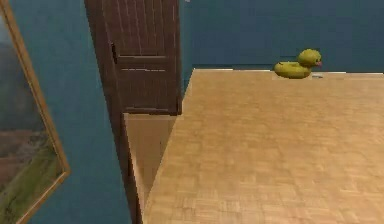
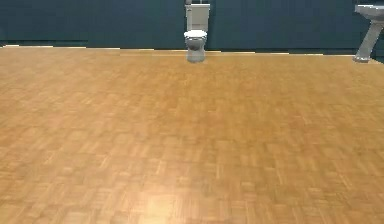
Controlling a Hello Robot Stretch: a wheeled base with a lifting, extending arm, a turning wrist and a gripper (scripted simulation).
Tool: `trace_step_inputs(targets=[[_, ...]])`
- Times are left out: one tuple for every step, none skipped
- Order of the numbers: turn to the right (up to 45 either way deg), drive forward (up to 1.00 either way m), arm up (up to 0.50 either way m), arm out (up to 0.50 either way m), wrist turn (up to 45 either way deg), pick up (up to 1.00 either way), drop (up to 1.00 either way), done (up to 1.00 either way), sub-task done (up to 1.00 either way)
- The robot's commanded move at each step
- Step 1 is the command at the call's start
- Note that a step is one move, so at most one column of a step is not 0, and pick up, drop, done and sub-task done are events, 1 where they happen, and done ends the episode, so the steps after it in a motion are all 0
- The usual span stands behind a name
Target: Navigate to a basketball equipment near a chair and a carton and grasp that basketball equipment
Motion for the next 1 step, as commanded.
trace_step_inputs(targets=[[0.0, 1.0, 0.0, 0.0, 0.0, 0.0, 0.0, 0.0, 0.0]])
